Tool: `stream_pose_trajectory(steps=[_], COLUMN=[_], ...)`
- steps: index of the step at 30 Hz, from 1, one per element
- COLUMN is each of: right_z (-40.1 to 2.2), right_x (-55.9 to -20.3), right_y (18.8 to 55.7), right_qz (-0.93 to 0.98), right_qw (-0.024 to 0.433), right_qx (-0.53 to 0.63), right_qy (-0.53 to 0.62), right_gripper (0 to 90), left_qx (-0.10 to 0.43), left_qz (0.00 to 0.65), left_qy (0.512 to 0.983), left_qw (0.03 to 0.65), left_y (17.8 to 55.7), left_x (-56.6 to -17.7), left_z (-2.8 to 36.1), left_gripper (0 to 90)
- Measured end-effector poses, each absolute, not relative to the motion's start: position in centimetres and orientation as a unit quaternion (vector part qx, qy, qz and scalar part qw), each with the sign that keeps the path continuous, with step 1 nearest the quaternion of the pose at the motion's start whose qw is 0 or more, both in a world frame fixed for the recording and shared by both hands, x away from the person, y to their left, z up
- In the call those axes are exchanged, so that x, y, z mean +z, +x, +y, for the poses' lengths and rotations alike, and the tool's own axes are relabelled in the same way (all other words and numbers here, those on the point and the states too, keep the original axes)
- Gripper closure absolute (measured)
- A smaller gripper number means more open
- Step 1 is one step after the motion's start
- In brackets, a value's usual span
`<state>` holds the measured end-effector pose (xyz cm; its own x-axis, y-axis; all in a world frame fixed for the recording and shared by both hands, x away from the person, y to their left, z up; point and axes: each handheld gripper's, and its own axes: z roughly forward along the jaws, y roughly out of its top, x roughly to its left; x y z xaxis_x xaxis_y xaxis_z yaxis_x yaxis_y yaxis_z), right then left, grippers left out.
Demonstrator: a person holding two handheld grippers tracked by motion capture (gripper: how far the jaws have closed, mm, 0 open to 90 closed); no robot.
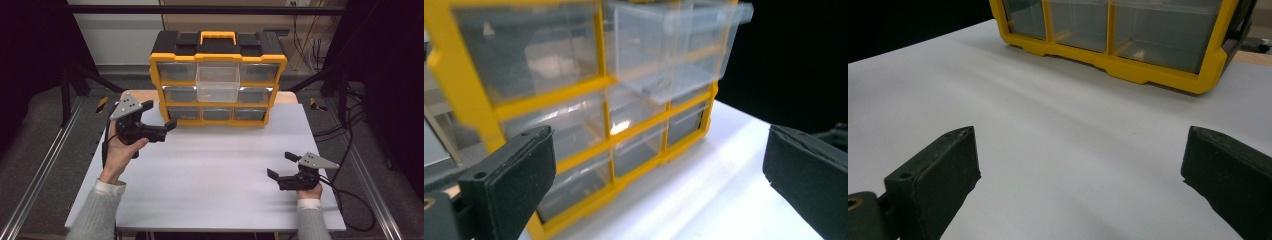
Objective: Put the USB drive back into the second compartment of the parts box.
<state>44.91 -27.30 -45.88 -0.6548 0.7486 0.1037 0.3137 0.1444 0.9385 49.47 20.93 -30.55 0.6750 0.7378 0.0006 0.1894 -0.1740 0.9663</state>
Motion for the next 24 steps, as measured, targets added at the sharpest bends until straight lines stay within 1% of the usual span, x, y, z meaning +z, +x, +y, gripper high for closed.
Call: stream_pose_trajectory(steps=[5,15,24], right_z=[-27.3,-27.3,-27.3], right_x=[-45.9,-45.9,-45.9], right_y=[44.9,44.9,44.9], right_qz=[0.730,0.731,0.730], right_qw=[0.200,0.201,0.201], right_qx=[0.543,0.542,0.542], right_qy=[0.364,0.364,0.363], right_gripper=[2.5,2.5,2.5], left_qx=[0.239,0.235,0.232], left_qz=[0.334,0.364,0.371], left_qy=[0.721,0.726,0.734], left_qw=[0.558,0.534,0.519], left_y=[48.9,48.3,47.5], left_x=[-33.6,-38.5,-41.4], left_z=[22.6,24.8,25.7], left_gripper=[0.8,0.8,0.8])
